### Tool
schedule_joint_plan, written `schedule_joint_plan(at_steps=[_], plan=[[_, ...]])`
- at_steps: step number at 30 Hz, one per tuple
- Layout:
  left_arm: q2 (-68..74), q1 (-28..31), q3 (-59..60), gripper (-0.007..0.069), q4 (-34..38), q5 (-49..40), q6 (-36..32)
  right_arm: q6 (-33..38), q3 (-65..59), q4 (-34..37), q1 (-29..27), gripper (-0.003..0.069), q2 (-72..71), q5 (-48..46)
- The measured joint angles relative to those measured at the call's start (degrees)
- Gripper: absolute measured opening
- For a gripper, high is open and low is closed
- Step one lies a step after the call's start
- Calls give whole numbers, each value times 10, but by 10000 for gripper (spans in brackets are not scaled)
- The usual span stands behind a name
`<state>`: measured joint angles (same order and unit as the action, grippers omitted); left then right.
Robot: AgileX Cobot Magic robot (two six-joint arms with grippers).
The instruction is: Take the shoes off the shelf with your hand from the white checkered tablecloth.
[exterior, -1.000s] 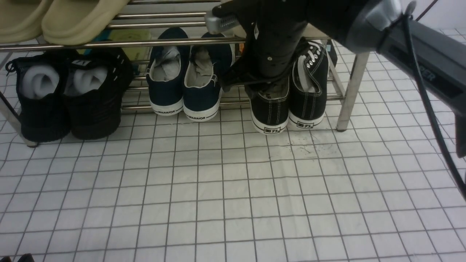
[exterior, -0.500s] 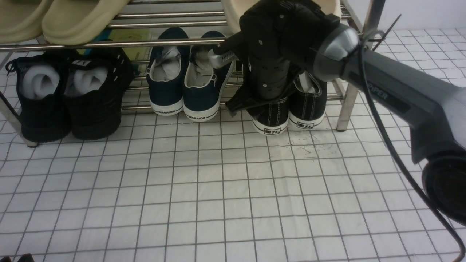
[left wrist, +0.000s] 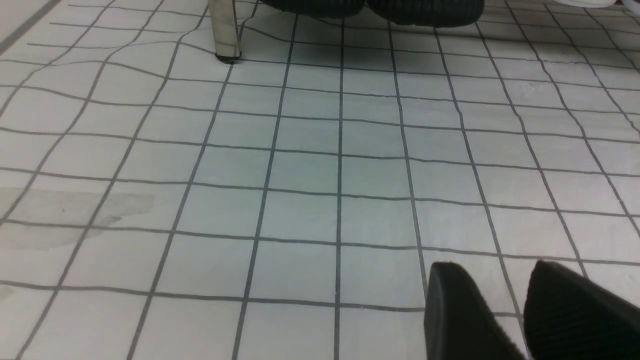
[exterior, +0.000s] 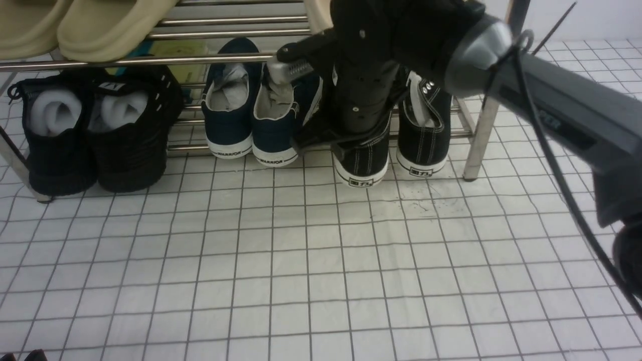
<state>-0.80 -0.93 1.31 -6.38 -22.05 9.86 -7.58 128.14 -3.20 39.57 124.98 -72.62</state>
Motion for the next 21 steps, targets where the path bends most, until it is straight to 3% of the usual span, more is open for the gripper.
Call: schedule_joint_plan(at_steps=[4,14,21], plan=[[0,0,0,239,0,-1,0,-1,-17,32,2,12,-30,0],[0,0,0,239,-1,-1,0,1,-212,49,10,14,-147,1],[0,0,0,239,-1,-1,0,-9,-351,47,72,15,-271,2]])
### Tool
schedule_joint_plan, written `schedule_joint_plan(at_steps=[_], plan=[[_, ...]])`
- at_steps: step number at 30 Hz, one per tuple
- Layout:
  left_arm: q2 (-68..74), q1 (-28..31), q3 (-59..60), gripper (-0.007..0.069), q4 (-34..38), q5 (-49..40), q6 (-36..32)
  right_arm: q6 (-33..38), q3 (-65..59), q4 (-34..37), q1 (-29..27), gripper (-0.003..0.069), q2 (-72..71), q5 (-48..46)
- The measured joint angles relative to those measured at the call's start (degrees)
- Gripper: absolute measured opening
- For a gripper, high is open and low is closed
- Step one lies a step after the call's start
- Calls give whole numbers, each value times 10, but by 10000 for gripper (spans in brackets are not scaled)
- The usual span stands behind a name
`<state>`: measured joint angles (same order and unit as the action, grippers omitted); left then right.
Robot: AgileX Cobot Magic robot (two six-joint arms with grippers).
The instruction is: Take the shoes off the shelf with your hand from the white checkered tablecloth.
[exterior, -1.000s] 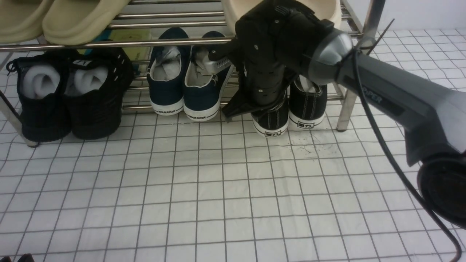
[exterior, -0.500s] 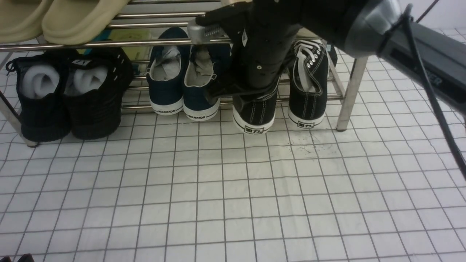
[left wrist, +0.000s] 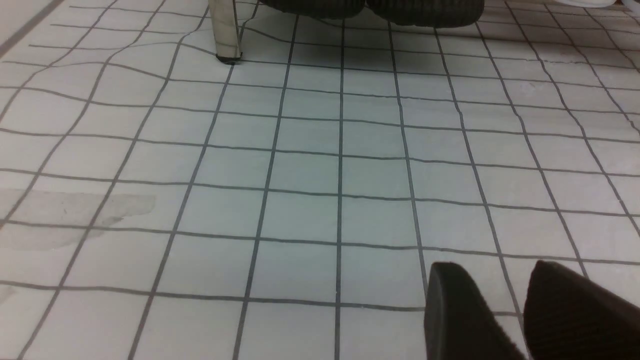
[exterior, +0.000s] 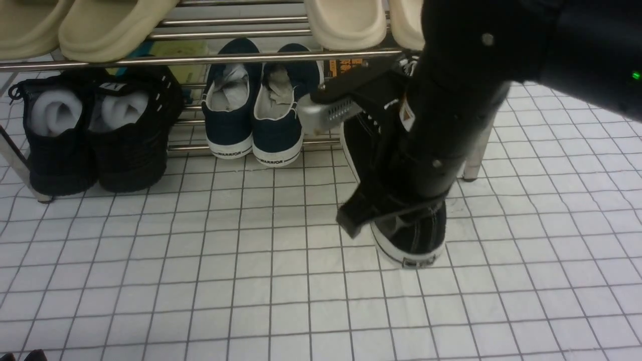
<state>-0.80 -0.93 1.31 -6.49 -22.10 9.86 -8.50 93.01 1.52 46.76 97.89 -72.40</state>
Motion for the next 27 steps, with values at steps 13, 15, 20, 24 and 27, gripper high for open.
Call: schedule_joint_plan(at_steps=[13,15,20,24,27], plan=[[0,0,0,239,-1,0,0,-58,-122,2,44,18,6,82],[0,0,0,239,-1,0,0,-58,-122,-6,44,18,20,108],[0,0,0,239,-1,0,0,-58,-122,-15,44,18,49,137],[0,0,0,239,-1,0,0,-58,-122,-12,41,20,70,151],[0,0,0,239,-1,0,0,-59,-122,-11,35,20,78,164]])
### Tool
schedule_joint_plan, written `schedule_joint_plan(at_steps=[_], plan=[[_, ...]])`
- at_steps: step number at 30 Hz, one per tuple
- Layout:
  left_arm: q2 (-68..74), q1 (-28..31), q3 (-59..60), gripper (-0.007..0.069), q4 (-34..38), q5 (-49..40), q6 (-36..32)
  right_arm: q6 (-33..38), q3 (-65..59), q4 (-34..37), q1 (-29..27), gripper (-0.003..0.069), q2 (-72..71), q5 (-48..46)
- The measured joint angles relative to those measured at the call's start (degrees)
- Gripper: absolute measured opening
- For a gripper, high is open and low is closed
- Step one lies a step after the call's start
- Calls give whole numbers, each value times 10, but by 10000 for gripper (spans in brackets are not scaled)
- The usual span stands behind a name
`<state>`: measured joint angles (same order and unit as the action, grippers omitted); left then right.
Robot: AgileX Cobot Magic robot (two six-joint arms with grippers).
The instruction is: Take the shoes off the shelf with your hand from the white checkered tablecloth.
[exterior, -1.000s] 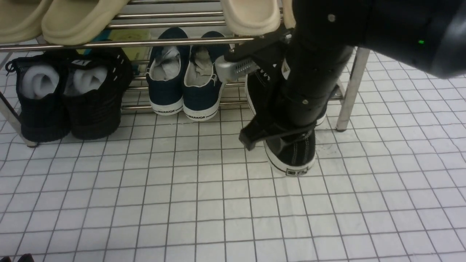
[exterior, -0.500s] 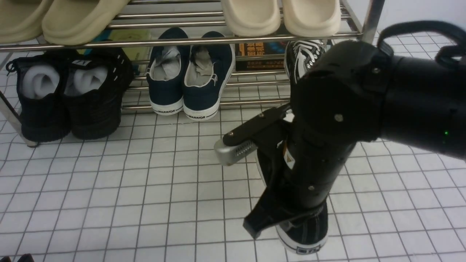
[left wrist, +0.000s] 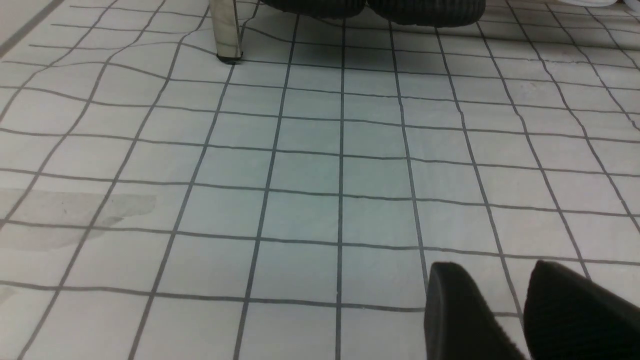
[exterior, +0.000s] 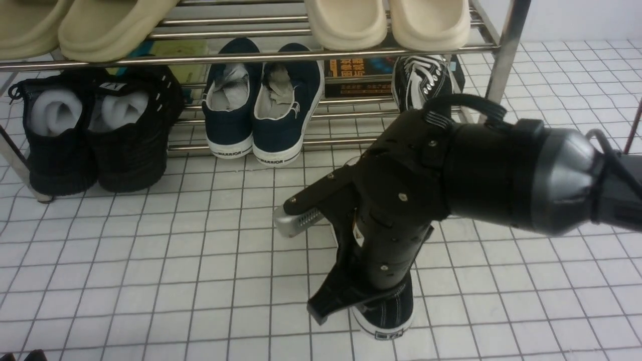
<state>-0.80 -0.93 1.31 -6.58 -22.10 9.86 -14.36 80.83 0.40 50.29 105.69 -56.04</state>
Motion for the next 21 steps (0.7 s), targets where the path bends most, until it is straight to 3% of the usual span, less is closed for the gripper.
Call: schedule_joint_plan(at_steps=[12,16,21], plan=[[0,0,0,239,0,0,0,-16,0,1,-20,55,28,72],[0,0,0,239,0,0,0,-20,1,7,-20,120,28,73],[0,0,0,239,0,0,0,-18,16,13,-20,278,28,44]])
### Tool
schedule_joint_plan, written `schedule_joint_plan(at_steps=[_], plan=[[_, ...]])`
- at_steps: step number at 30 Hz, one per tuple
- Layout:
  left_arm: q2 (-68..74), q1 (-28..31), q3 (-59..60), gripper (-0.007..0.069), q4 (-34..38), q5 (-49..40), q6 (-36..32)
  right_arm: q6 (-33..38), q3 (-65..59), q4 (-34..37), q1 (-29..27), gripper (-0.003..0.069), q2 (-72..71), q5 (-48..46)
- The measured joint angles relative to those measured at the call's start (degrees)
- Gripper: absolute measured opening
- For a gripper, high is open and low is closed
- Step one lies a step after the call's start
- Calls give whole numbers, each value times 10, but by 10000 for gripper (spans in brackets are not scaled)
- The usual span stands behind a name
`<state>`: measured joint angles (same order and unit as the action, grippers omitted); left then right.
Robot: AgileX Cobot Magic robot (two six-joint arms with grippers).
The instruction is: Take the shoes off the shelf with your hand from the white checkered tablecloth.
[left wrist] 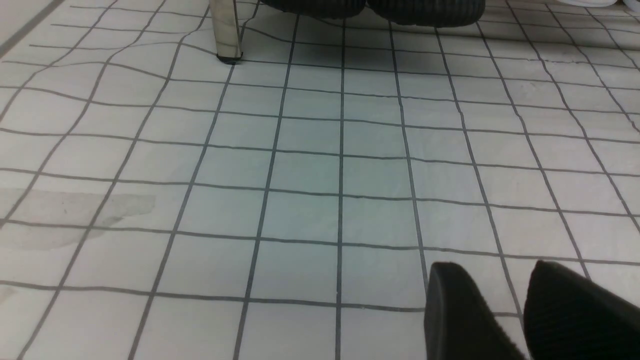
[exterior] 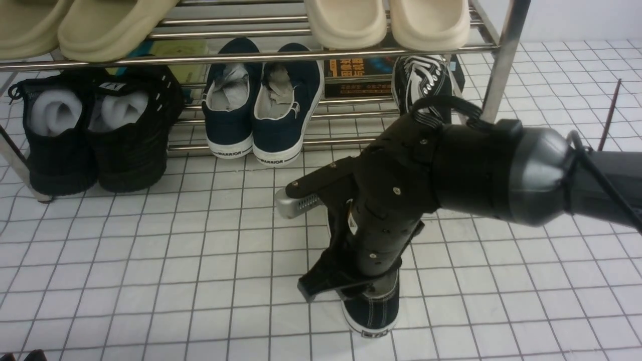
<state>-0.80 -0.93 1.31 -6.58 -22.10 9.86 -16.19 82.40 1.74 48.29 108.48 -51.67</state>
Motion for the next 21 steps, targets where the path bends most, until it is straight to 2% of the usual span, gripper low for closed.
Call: schedule_joint_plan(at_steps=[3,5,8,9,11,13,21], plan=[[0,0,0,239,0,0,0,20,27,-5,-1,295,0,-32],[0,0,0,239,0,0,0,40,58,-8,-4,265,0,-65],[0,0,0,239,0,0,0,61,115,-10,-21,147,0,-113],[0,0,0,239,0,0,0,62,118,-11,-23,139,0,-114],[0,0,0,239,0,0,0,70,151,-21,-44,41,0,-129],[0,0,0,239,0,0,0,71,173,-41,-70,-11,0,-131],[0,0,0,239,0,0,0,73,179,-66,-154,1,1,-87]])
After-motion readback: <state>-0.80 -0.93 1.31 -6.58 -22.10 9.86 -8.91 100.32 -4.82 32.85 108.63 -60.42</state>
